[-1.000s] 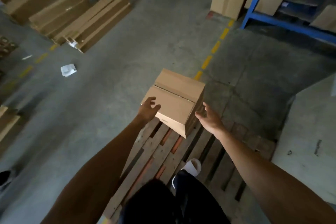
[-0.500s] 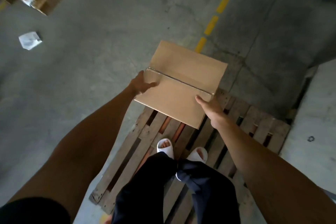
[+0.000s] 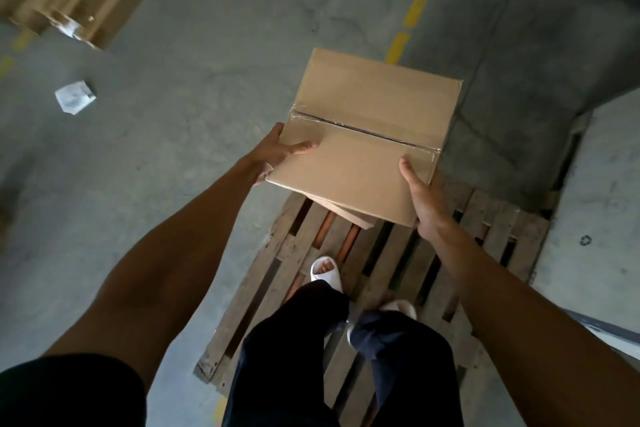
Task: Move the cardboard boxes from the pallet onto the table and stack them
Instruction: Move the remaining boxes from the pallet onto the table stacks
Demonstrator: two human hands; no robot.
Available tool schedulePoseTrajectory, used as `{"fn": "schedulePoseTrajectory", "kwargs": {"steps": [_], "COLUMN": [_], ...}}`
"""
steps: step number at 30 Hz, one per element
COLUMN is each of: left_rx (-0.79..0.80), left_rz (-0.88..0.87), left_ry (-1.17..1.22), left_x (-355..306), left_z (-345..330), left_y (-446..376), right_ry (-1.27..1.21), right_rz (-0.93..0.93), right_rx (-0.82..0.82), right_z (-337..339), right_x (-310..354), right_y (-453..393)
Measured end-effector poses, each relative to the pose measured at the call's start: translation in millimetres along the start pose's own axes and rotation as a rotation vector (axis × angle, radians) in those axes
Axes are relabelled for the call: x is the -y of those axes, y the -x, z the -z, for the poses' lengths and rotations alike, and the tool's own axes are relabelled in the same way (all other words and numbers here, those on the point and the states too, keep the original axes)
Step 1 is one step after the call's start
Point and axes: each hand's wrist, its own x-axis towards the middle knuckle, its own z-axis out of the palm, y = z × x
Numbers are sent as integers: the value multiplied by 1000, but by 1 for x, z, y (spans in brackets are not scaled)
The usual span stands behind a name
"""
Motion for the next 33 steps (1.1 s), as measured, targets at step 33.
{"fn": "schedulePoseTrajectory", "kwargs": {"steps": [33], "left_rx": [558], "left_rz": [-572], "left_ry": [-174], "left_x": [-174], "left_z": [-575], "left_y": [380], "right_ry": [-442], "right_rz": [463], "right_rx": [-524], "right_z": [629], "right_x": [-97], "right_y": [351]}}
